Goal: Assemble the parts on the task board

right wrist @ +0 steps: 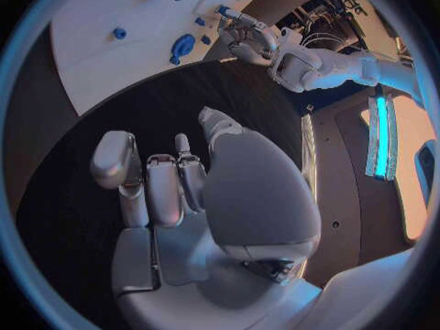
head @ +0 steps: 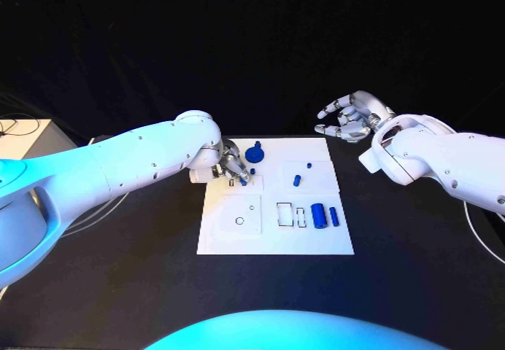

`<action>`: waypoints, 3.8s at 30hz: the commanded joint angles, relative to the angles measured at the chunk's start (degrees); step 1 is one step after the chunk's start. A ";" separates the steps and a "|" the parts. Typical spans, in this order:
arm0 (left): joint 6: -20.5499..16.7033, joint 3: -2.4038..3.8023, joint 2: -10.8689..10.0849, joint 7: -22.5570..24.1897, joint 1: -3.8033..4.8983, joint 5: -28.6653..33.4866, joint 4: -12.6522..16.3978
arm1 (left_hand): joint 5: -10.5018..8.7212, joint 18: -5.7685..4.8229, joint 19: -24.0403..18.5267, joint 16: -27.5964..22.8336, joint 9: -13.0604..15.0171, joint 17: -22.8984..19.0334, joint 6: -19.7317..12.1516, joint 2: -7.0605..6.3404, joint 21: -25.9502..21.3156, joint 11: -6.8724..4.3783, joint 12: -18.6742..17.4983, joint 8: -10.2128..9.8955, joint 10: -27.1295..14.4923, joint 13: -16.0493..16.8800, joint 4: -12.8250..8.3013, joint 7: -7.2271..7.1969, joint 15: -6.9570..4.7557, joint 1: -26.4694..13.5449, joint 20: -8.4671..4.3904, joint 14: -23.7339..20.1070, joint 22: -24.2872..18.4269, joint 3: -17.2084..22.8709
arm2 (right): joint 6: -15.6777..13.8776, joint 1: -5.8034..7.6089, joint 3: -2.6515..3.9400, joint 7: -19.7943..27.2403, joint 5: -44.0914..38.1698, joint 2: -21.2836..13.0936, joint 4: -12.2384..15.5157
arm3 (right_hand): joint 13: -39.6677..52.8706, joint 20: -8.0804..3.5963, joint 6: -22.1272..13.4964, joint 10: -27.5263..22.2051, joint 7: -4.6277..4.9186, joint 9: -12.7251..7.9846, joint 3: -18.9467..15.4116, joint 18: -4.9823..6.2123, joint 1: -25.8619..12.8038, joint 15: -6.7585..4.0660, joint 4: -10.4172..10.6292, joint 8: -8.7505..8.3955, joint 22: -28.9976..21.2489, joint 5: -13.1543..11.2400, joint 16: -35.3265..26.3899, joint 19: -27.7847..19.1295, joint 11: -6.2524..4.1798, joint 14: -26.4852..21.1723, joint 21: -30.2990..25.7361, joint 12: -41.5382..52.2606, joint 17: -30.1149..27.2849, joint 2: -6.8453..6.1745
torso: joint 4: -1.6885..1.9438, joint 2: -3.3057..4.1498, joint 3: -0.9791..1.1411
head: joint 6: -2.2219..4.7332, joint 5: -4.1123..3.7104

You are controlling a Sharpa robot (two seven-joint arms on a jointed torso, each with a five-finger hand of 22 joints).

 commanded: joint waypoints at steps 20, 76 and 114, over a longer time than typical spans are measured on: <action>1.46 0.03 0.65 0.51 0.00 -0.48 -0.73 | 0.21 -0.53 2.87 0.19 0.08 15.09 0.54 0.50 0.02 -0.10 -0.01 -0.30 0.39 0.06 -10.24 -0.73 -0.42 0.09 -0.34 5.96 10.26 9.85 | 0.55 -0.12 0.00 0.33 -0.47 0.04 0.03 | 4.45 0.02 -0.52 -0.25 0.00 0.05 0.36 1.05 -0.47 -0.07 0.04 0.28 1.34 -0.13 -0.29 0.15 0.06 0.84 -0.26 -0.25 -0.05 -0.15 | 0.10 0.01 -0.03 | -0.31 0.05; 3.24 -0.07 2.38 0.29 -0.27 -1.40 -3.43 | 0.23 -0.53 2.88 0.19 0.14 15.09 0.55 0.60 0.03 -0.13 -0.01 -0.45 0.41 0.14 -10.38 -0.75 -0.45 0.16 -0.32 5.96 10.29 9.74 | 0.51 -0.40 0.00 0.39 -0.47 -0.12 0.49 | 4.45 0.02 -0.52 -0.25 0.00 0.05 0.36 1.05 -0.47 -0.07 0.04 0.28 1.34 -0.13 -0.29 0.15 0.06 0.84 -0.26 -0.25 -0.05 -0.15 | -0.12 0.03 0.04 | -1.05 0.04; -0.72 -0.38 2.89 0.38 -0.65 -1.99 -3.93 | -1.10 -0.34 2.34 0.19 -5.74 15.09 -0.64 1.48 -0.53 1.82 -0.72 -11.82 -1.64 -0.99 -7.70 1.41 1.22 0.76 0.88 5.96 9.53 -0.89 | 0.68 -0.41 0.00 0.28 -0.47 -0.35 0.77 | 4.30 -0.03 -0.65 -0.29 -0.04 0.13 0.58 1.07 -0.77 -0.12 -0.04 0.43 1.08 -0.11 -0.60 0.34 0.03 0.92 -0.74 -0.33 -0.19 -0.28 | 0.00 -0.02 0.01 | -0.85 -0.50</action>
